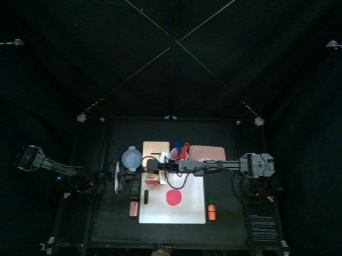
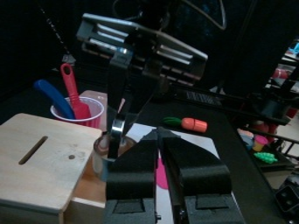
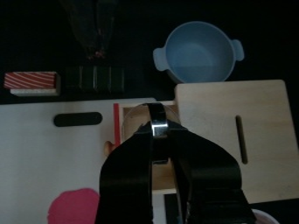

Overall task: Get the cutter from the drawer then cut the dough then place the extra dough in the bowl
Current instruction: Shut the drawer

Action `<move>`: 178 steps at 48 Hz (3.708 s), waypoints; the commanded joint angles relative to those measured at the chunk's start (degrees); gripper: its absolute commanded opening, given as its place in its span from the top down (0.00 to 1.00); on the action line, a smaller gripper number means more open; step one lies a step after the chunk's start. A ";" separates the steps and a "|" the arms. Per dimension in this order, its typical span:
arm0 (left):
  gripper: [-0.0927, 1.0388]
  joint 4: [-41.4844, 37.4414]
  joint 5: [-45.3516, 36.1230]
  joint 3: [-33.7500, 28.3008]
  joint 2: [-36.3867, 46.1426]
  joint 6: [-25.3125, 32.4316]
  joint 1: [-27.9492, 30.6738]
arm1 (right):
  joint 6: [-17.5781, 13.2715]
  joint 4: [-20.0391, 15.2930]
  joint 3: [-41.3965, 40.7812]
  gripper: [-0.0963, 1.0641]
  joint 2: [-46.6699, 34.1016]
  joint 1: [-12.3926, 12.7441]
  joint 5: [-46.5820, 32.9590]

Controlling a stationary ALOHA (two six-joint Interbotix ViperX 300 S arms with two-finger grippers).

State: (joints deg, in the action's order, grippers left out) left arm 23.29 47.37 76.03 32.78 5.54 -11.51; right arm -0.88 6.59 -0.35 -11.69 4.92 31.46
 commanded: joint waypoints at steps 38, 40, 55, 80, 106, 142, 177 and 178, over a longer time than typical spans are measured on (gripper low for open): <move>0.53 3.25 -1.76 -1.85 0.00 0.18 6.94 | -1.58 -2.99 -40.43 0.54 26.98 -5.54 -3.25; 0.53 3.25 -1.76 -2.37 0.00 0.26 7.47 | -2.29 -3.25 -42.19 0.54 27.51 -5.80 -4.22; 0.53 3.25 -1.76 -4.75 -0.18 0.26 9.76 | -8.79 -3.08 -48.52 0.54 28.39 -7.29 -8.88; 0.52 4.57 -1.76 -7.65 -3.87 -0.18 14.94 | -16.17 -2.99 -52.56 0.47 28.30 -8.35 -16.61; 0.52 4.39 -6.77 -10.99 -5.45 0.26 22.50 | -15.91 -2.02 -48.60 0.28 29.27 -8.35 -20.04; 0.54 -22.06 -67.15 -49.75 -29.62 0.62 43.24 | -15.91 5.80 -32.08 0.60 10.72 -8.09 -36.21; 0.56 -26.63 -80.24 -58.62 -39.73 14.15 45.26 | -15.56 6.24 -22.85 0.82 -0.53 -8.61 -35.51; 0.56 -26.54 -79.98 -58.62 -39.81 14.24 45.26 | -15.56 6.33 -22.59 0.82 -0.79 -8.61 -35.51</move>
State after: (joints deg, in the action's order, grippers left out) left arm -3.43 -33.31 18.54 -7.38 19.51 33.57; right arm -16.44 12.74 -24.87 -13.01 -3.87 -3.96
